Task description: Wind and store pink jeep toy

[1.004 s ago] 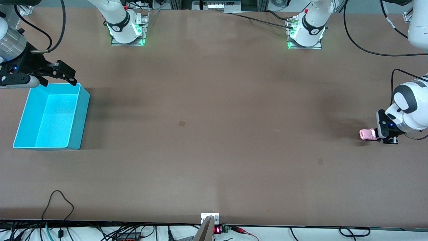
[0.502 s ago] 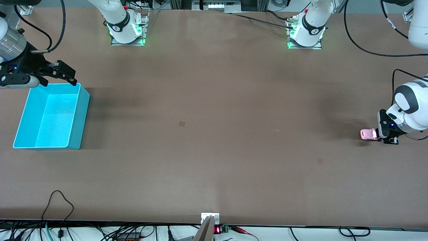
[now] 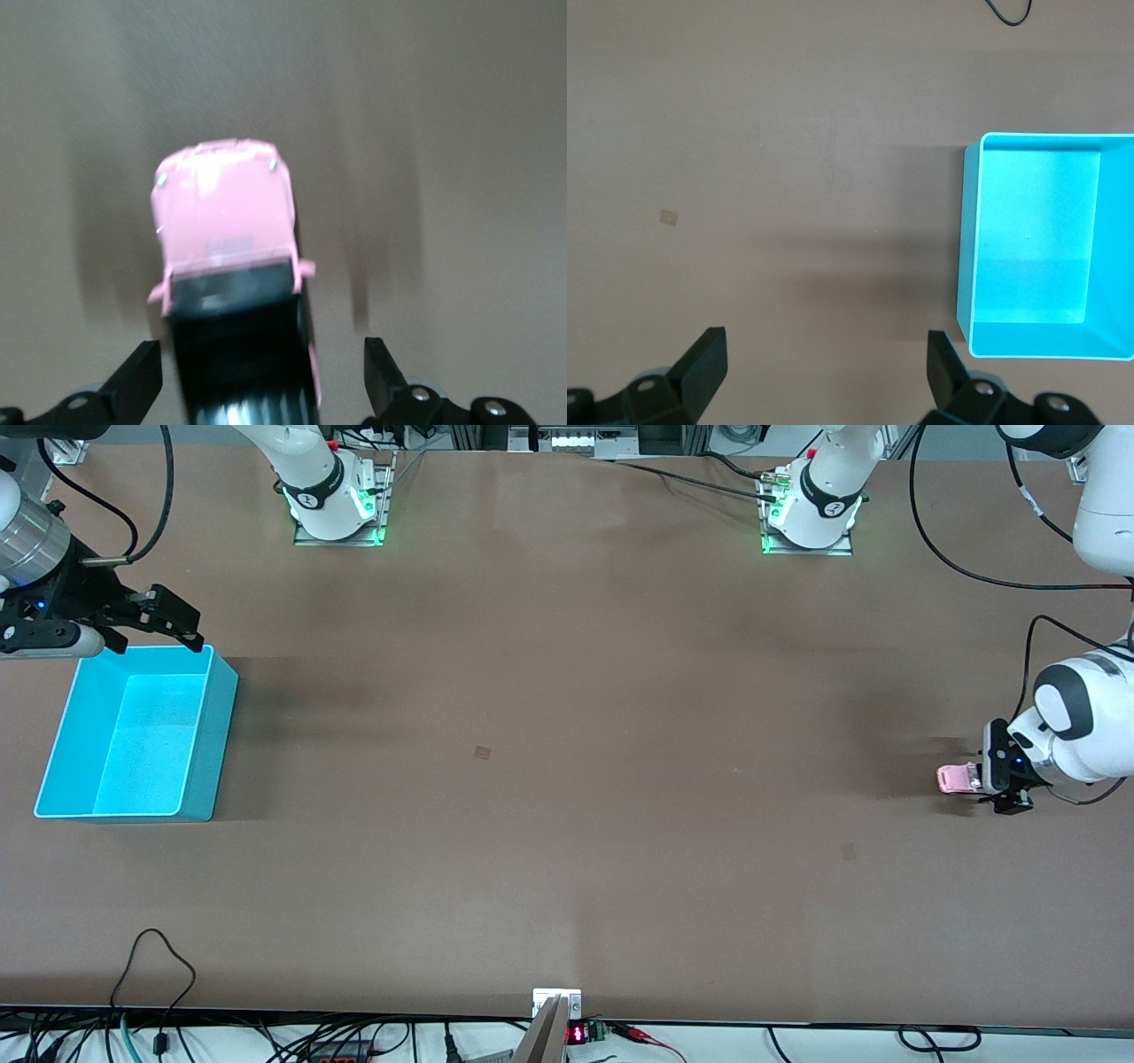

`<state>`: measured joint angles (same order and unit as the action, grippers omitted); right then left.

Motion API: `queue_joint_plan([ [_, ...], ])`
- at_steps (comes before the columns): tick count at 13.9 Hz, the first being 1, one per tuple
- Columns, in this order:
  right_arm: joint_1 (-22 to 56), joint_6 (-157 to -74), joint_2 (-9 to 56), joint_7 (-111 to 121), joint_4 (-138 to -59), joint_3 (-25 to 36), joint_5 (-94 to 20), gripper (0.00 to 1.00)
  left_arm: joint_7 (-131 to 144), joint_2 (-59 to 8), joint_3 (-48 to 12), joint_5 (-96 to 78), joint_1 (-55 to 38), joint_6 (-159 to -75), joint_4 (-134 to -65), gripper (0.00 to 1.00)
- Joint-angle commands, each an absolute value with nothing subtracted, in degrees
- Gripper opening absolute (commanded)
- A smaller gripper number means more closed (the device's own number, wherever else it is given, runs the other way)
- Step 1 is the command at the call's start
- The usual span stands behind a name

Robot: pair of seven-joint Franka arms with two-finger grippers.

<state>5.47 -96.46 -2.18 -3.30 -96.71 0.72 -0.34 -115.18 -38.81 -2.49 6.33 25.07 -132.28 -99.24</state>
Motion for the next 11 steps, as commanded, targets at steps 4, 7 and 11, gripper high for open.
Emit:
queue_joint_plan([
  [4,5.45,-95.89,-3.95,-2.29,-97.38,0.79,0.09,1.00,-107.95,-32.62,-6.14,6.32,25.31,-119.11,-96.94,1.00],
  [7,5.36,-95.89,-3.96,-2.29,-97.38,0.79,0.09,1.00,-99.35,-28.14,-7.21,6.77,22.86,-112.00,-96.77,1.00],
  [11,5.36,-95.89,-3.96,-2.29,-97.38,0.79,0.00,1.00,-86.69,-23.65,-7.47,7.03,17.33,-100.50,-94.32,1.00],
])
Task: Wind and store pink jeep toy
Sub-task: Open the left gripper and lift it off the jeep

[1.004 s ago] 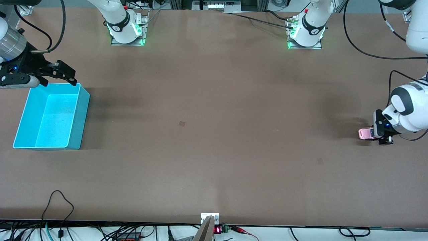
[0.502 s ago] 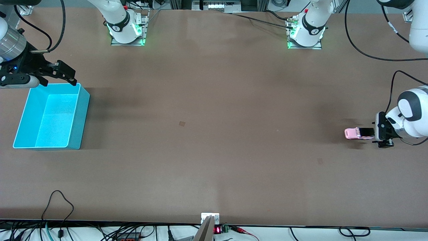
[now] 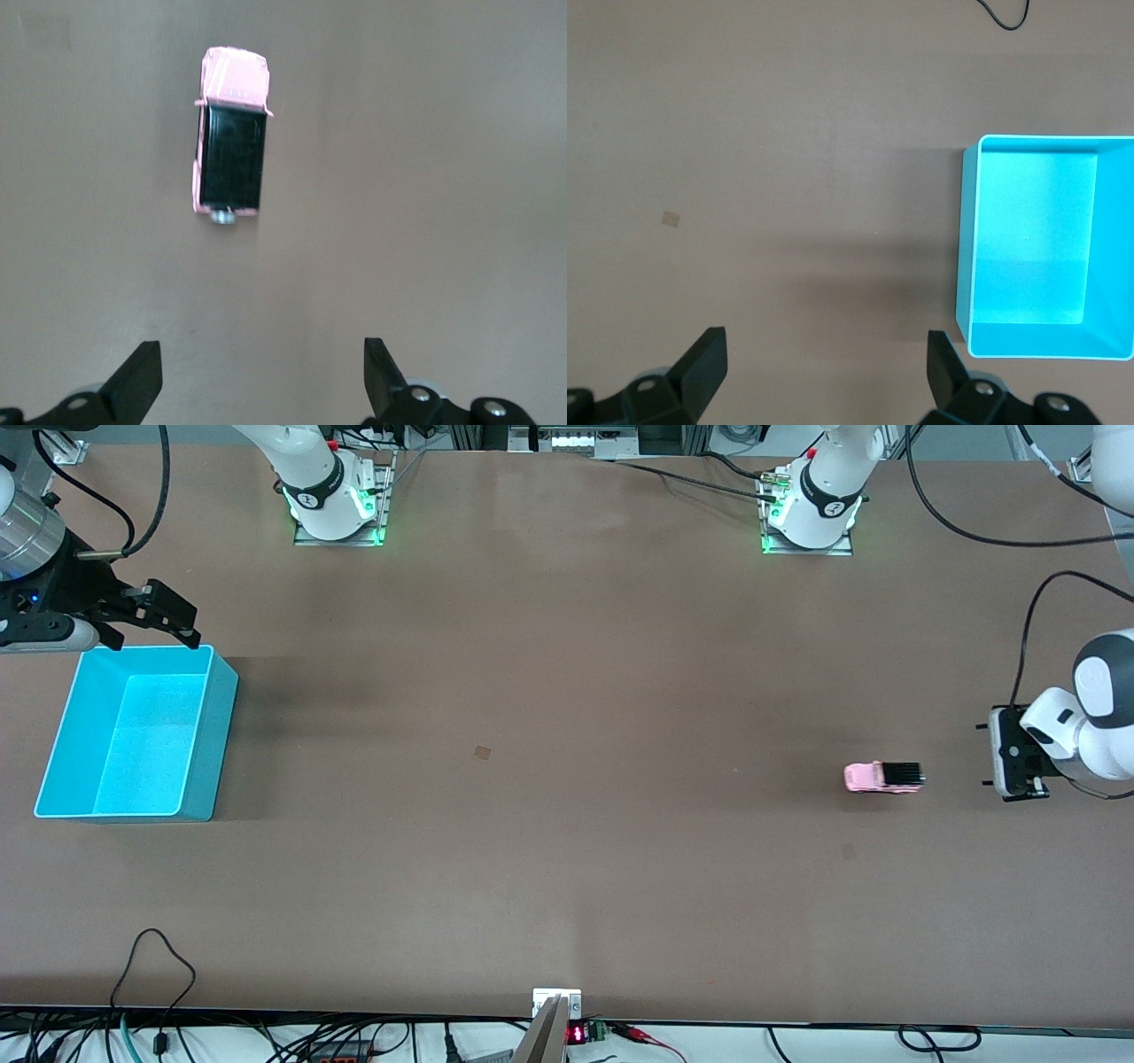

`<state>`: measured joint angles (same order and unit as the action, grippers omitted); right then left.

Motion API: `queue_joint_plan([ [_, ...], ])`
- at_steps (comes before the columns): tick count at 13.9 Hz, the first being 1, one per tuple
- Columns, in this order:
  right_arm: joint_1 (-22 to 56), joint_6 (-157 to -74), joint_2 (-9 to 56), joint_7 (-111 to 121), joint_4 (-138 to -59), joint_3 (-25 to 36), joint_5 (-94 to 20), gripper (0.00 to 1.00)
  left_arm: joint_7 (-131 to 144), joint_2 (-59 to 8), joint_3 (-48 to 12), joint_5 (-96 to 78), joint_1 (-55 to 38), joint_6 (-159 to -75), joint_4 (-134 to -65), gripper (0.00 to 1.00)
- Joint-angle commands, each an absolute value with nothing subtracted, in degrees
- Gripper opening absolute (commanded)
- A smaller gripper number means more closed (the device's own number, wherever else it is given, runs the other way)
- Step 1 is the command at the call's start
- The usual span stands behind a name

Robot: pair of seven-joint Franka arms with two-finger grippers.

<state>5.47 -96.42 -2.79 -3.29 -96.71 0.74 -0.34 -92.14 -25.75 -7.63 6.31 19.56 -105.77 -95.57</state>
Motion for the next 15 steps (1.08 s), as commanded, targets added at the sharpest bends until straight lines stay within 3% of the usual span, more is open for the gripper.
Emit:
queue_joint_plan([
  [1,5.36,-95.89,-3.96,-2.29,-97.47,0.79,0.00,1.00,-83.35,-23.56,-7.64,6.94,15.84,-96.28,-91.78,1.00],
  [8,5.27,-95.89,-3.96,-2.20,-97.47,0.79,0.00,1.00,-56.21,-21.98,-7.73,6.15,4.23,-78.41,-79.55,1.00],
  [12,5.19,-95.80,-3.96,-1.41,-97.56,0.79,0.00,1.00,-35.92,-16.63,-7.21,2.57,0.62,-78.92,-80.59,1.00],
  [15,5.10,-95.71,-3.96,-1.41,-97.56,0.79,0.00,1.00,-24.29,-10.48,-7.21,2.11,0.35,-85.05,-87.42,1.00],
])
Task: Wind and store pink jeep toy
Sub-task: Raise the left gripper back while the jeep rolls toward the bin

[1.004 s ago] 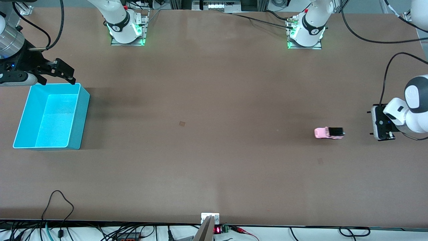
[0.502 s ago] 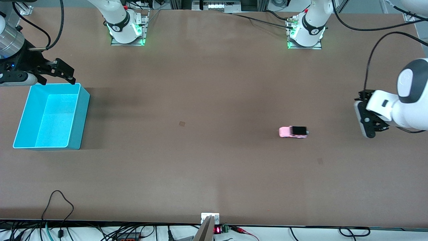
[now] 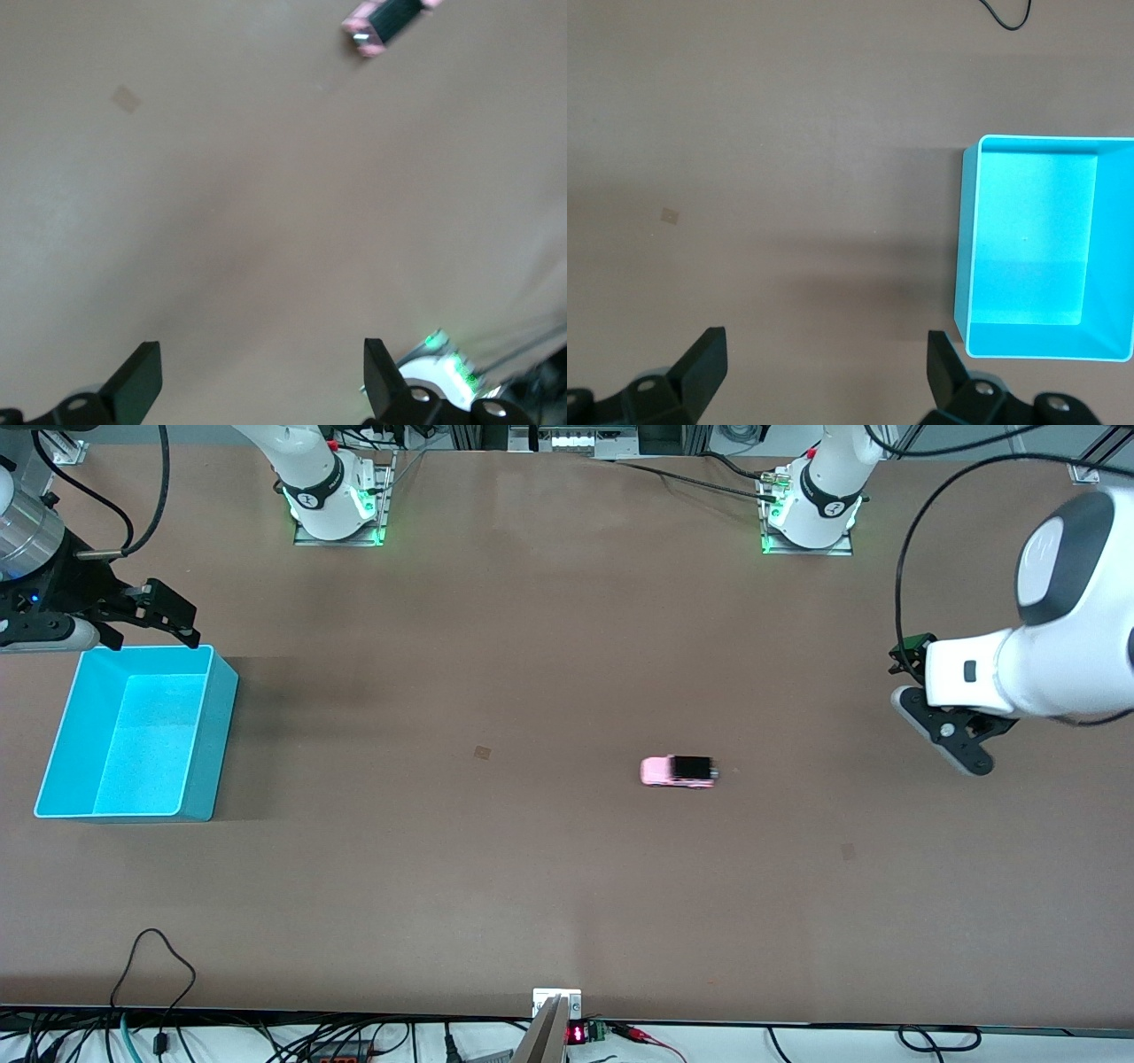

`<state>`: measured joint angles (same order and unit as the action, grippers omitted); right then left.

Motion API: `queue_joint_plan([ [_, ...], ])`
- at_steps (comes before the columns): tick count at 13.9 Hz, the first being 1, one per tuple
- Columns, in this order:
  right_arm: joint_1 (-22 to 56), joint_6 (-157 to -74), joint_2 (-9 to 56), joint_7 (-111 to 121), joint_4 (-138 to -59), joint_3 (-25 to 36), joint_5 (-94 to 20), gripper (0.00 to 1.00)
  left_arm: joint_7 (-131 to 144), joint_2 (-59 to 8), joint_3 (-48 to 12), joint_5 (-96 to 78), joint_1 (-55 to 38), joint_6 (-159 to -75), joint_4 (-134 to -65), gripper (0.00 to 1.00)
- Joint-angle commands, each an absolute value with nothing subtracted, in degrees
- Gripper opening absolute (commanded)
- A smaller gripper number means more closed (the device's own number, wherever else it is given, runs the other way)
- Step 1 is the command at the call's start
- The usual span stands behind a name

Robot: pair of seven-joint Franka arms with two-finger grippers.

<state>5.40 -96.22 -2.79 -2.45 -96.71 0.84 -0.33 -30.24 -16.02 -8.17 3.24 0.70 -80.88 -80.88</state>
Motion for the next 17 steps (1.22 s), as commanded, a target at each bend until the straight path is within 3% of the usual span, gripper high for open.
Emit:
queue_joint_plan([
  [1,5.10,-95.71,-3.96,-1.32,-97.47,0.79,0.00,1.00,-19.91,-7.76,-7.12,2.11,0.44,-88.21,-90.76,1.00],
  [9,5.01,-95.71,-3.96,-1.32,-97.56,0.79,0.00,1.00,-3.96,1.31,-1.23,2.20,-0.79,-99.40,-100.01,1.00],
  [17,4.83,-95.54,-3.52,-1.41,-97.38,0.88,-0.09,1.00,-3.69,0.88,-1.67,2.11,-0.44,-95.10,-97.91,1.00],
])
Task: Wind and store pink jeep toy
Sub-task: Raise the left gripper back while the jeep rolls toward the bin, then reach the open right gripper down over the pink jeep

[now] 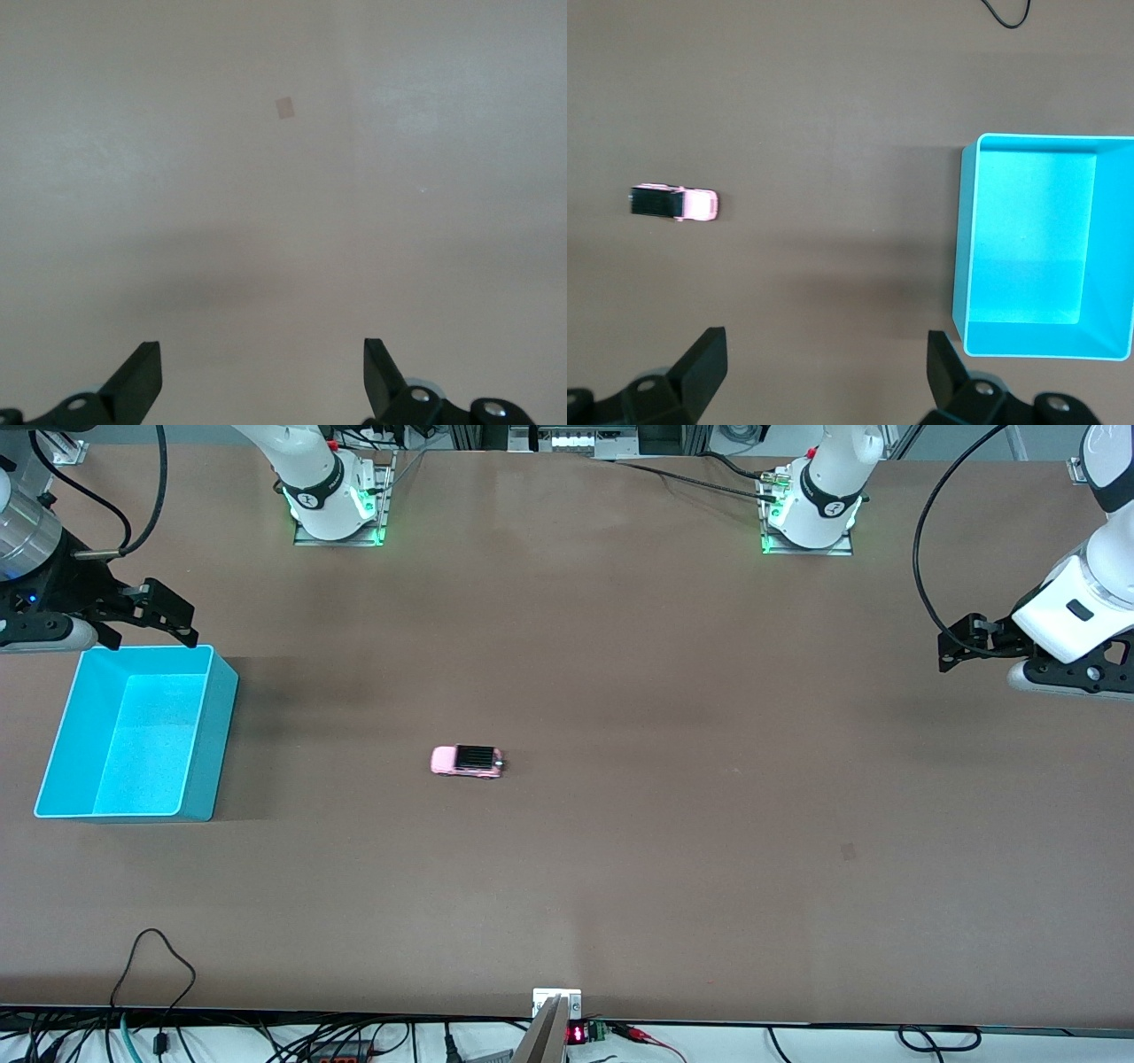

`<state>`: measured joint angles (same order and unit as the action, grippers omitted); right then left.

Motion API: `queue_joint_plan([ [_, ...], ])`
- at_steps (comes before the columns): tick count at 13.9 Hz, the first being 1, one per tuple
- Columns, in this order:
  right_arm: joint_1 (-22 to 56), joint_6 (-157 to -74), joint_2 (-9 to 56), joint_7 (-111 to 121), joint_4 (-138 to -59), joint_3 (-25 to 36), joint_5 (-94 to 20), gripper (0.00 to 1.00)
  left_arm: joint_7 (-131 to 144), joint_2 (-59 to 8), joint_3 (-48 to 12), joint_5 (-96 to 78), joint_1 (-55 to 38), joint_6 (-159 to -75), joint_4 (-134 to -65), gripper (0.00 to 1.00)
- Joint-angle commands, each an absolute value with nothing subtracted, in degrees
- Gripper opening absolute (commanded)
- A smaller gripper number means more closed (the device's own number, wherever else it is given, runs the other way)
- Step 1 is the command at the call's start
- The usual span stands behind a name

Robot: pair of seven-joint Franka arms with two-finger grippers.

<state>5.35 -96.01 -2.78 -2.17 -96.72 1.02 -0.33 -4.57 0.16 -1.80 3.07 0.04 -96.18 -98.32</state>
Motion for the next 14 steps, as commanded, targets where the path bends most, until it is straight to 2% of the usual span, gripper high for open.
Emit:
queue_joint_plan([
  [1,4.83,-95.54,-3.34,-1.32,-97.38,0.88,-0.17,1.00,-3.69,0.88,-1.67,2.20,-0.44,-95.10,-97.91,1.00],
  [6,4.92,-95.19,-2.03,1.74,-97.38,0.79,0.09,1.00,-3.87,0.88,-1.85,2.20,-0.44,-95.10,-97.56,1.00],
  [14,8.60,-95.18,5.70,19.33,-97.91,0.18,-0.44,1.00,-3.87,0.79,-1.85,2.20,-0.35,-95.01,-97.56,1.00],
])
